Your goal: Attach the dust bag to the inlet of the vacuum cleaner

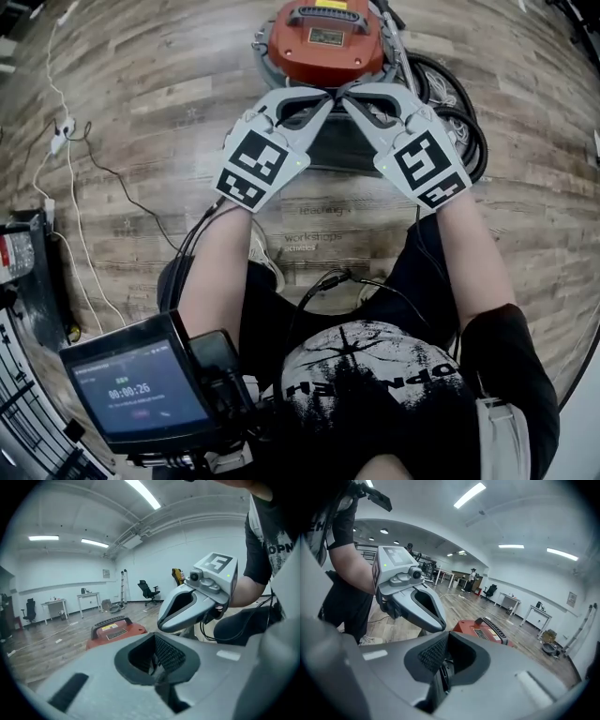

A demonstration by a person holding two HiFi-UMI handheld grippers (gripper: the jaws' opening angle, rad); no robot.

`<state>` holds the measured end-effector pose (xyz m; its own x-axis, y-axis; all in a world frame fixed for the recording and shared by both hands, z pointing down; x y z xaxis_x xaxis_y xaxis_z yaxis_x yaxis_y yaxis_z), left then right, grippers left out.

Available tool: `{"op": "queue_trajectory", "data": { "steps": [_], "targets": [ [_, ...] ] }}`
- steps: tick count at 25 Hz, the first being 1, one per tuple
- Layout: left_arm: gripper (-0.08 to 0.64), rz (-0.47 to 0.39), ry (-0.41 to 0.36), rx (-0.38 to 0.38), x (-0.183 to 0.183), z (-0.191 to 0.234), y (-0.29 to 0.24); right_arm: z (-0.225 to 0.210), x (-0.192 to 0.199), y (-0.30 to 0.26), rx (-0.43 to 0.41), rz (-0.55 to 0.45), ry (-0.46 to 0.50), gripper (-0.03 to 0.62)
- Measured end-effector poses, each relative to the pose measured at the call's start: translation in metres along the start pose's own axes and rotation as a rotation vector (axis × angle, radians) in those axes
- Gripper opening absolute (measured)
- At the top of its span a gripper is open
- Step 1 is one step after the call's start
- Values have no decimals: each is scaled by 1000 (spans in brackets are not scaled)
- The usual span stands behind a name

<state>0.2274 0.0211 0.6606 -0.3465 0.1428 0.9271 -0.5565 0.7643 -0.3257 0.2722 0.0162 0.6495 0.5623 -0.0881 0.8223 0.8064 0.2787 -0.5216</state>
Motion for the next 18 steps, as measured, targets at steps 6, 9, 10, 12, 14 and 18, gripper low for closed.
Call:
{"op": "queue_trajectory", "data": {
  "steps": [6,9,10,12,14,18],
  "targets": [
    [3,-49,43,-1,9,27,8,-1,-13,-30,-5,-62,-38,5],
    [3,-48,64,10,16,45,14,-6,-19,-43,-5,-82,-73,5],
    [3,-47,69,12,16,52,16,-9,-23,-45,-6,-89,-82,6],
    [3,-45,82,26,9,64,20,-15,-36,-43,-4,-105,-87,5],
    [3,-42,105,45,-6,70,26,-22,-57,-30,-6,-139,-83,6],
    [3,-9,149,56,-51,88,55,-37,-122,-4,-34,-228,-141,5]
  ]
}}
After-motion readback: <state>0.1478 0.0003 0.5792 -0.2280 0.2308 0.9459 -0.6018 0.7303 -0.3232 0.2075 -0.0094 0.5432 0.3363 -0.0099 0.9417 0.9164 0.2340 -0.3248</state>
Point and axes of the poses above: the fingertips, and each gripper's own axes: y backward along the fingers, z to its left, x out of its underside, the point moved 3 cm from there along y, backward along the fingers, and after that the axes turned 12 degrees about -x, right-handed, at the moved point
